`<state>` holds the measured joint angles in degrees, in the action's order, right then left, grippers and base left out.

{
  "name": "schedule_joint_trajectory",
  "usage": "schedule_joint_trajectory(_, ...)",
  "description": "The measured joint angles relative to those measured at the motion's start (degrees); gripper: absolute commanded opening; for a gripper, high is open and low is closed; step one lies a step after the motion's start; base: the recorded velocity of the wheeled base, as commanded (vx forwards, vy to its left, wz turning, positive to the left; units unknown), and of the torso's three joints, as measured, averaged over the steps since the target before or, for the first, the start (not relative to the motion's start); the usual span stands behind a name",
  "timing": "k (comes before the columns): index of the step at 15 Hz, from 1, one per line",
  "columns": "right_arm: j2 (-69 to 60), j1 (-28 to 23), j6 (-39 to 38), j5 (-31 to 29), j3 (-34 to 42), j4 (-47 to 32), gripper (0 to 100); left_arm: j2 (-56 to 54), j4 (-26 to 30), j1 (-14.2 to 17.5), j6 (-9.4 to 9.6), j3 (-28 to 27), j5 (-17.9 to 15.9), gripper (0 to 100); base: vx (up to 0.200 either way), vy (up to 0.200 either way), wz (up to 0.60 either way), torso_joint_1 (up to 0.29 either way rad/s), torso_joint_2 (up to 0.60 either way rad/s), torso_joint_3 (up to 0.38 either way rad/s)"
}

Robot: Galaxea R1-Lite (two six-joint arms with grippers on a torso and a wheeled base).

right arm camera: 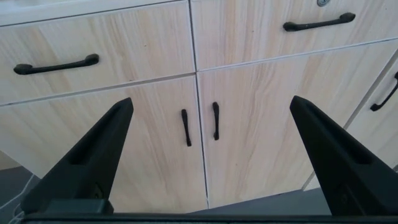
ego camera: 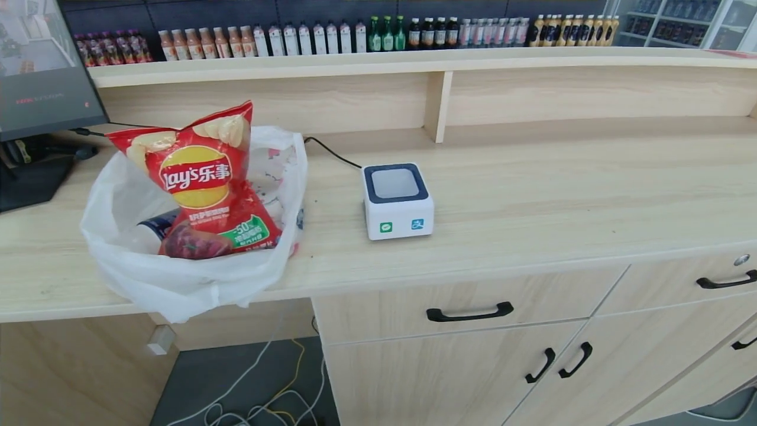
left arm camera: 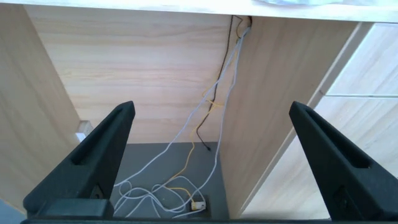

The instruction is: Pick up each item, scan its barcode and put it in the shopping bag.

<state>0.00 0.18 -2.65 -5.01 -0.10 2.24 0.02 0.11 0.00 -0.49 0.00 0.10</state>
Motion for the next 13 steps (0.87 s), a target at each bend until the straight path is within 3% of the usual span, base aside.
schedule_joint_trajectory(13, 0.00, -0.02, 0.11, 0.04, 0.00, 0.00, 100, 0.00, -0.01, 0.00, 0.06, 0.00, -0.02, 100, 0.000, 0.000, 0.00, 0.000, 0.00, 0.000)
